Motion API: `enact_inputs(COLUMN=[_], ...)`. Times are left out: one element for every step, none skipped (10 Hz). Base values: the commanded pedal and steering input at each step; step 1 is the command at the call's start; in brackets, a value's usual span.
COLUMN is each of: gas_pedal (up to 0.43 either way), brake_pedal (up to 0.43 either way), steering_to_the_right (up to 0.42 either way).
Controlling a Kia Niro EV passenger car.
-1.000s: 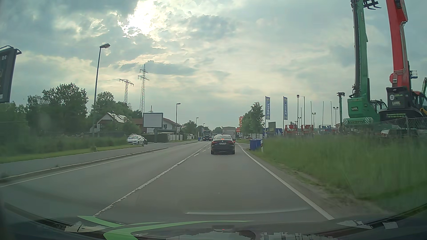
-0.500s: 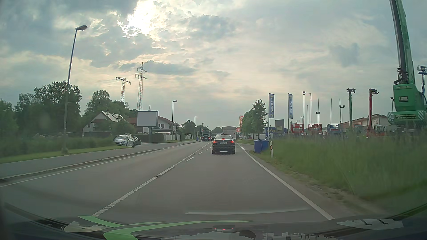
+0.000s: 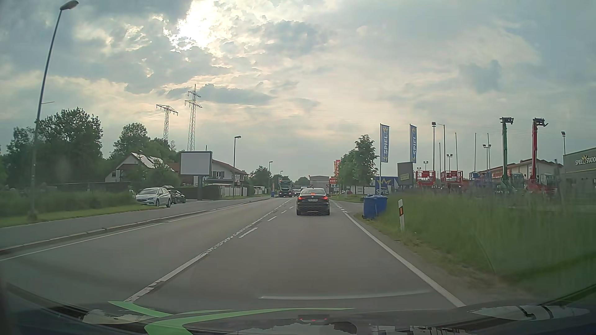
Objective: Follow the waypoints while adhering to traffic rules and regulations
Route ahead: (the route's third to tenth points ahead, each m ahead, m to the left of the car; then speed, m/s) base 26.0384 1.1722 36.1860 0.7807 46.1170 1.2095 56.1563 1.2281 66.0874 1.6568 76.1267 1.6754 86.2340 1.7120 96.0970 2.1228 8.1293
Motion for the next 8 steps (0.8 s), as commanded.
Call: enact_inputs(gas_pedal=[0.0, 0.0, 0.0, 0.0, 0.0, 0.0, 0.0, 0.0], brake_pedal=[0.0, 0.0, 0.0, 0.055, 0.11, 0.14, 0.146, 0.146], steering_to_the_right=[0.006, 0.006, 0.006, 0.006, 0.006, 0.006, 0.006, 0.006])
